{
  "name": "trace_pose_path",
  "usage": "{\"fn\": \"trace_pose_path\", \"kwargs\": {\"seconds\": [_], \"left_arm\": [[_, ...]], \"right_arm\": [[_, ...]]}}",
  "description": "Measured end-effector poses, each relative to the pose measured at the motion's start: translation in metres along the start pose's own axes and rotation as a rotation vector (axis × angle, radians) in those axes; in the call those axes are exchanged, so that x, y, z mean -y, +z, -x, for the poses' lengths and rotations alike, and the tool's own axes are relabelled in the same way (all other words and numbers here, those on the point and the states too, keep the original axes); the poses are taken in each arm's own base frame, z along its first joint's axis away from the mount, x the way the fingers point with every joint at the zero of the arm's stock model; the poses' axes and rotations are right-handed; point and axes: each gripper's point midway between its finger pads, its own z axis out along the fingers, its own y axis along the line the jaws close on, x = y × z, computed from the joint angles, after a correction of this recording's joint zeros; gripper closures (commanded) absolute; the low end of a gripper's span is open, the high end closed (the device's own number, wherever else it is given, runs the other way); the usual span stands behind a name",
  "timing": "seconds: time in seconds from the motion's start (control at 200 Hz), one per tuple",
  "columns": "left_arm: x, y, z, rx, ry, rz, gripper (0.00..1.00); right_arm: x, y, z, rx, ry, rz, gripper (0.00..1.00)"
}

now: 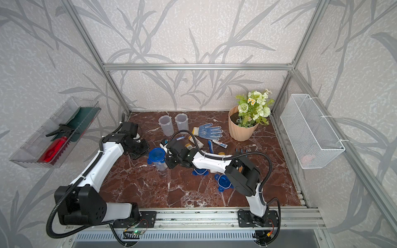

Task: Take out toiletry kits
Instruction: Adjust the container at the center of the board.

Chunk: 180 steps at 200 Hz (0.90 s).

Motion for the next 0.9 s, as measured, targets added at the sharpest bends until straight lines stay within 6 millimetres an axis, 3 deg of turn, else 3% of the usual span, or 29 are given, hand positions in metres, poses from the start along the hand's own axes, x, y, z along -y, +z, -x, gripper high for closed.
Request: {"fn": "trace_pose_path", "kwargs": {"seconds": [0.275, 0.52, 0.72, 0.9], "left_arm": [[0.009, 0.006, 0.014, 0.011, -0.027, -0.008, 1.0], [0.026, -0.009, 0.034, 0.073, -0.03, -0.054, 1.0], [0.027, -0.015, 0.037, 0.092, -0.028, -0.059, 1.0], [0.026, -0.032, 0.035, 0.127, -0.023, -0.069, 1.0]], "right_arm": [[-0.032, 0.001, -0.011, -0.025, -0.035, 0.058, 1.0], [-0.051, 0.0, -0.011, -0.024, -0.025, 0.116, 0.99], [-0.068, 0.011, 0.004, 0.006, 0.015, 0.183, 0.98], [-0.089, 0.027, 0.021, 0.039, 0.027, 0.232, 0.97]]}}
